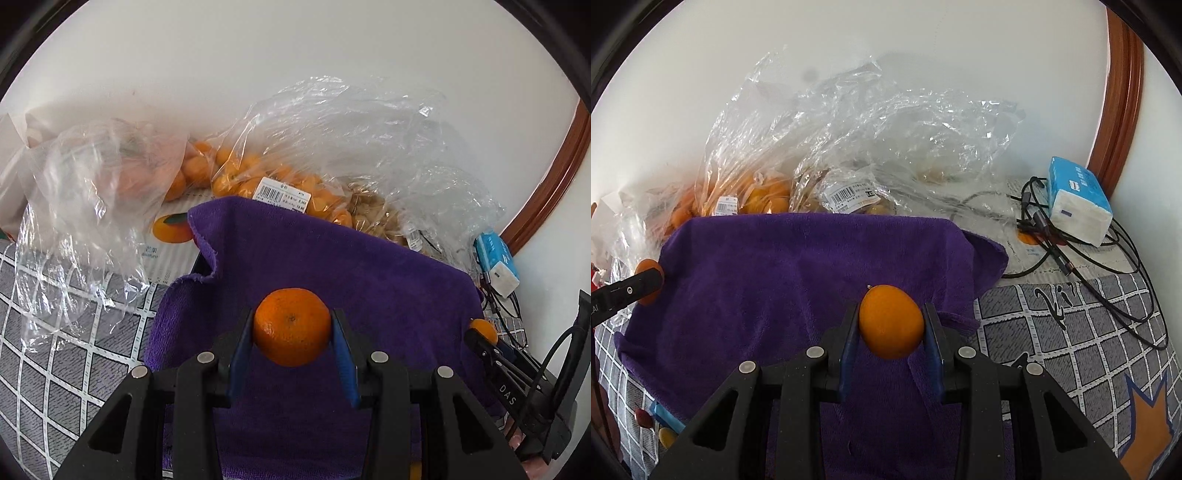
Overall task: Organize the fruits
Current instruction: 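Lift the orange with the right gripper and carry it over the purple towel, then lower the orange onto the towel and open the right gripper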
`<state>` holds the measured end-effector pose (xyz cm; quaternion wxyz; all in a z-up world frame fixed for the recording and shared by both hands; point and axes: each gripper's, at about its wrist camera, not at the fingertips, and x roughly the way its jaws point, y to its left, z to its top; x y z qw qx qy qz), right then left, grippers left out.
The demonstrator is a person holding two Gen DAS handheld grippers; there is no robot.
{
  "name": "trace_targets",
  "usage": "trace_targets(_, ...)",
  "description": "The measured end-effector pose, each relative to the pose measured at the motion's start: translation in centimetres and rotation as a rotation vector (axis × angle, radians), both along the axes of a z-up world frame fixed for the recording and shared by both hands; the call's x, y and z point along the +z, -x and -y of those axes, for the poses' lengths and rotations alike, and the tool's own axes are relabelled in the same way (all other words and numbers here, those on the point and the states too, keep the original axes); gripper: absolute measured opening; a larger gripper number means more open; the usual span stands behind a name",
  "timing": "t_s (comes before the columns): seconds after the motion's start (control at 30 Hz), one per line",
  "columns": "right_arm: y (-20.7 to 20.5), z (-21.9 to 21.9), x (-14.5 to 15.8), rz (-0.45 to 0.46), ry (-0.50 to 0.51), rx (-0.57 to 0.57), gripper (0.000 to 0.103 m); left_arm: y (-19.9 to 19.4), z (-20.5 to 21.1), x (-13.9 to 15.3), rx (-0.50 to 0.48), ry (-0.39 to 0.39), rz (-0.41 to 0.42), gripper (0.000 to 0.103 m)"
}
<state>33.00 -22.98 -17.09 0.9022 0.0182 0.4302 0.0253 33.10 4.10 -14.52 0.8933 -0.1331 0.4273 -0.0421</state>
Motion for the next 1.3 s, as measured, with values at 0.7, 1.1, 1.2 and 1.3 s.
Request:
trace_targets(0.7,-1.1,-1.4,-2.8,-0.059,0.07,0.017,0.033,-1.6,0.7,-2.7,-0.018,-0.066,-0.069,0.039)
trace_targets(1.1,-0.7,-1.7,-2.6,-0.072,0.095,0.02,0.047,-2.1,0.8,-3.2,-0.027,-0.048,-0.115,0.039)
trace_targets(1.2,0.0,-1.6,-2.1,-0.068,0.085,0.021,0.052,-2.0,1.0,-3.1,-0.027,-0.055,-0.115,0.043)
trace_targets(1.3,0.9,-1.3,-1.4,-0.054,0.082,0.005,0.059,-1.8,1.3,-2.5,-0.035,-0.069,-0.113,0.051)
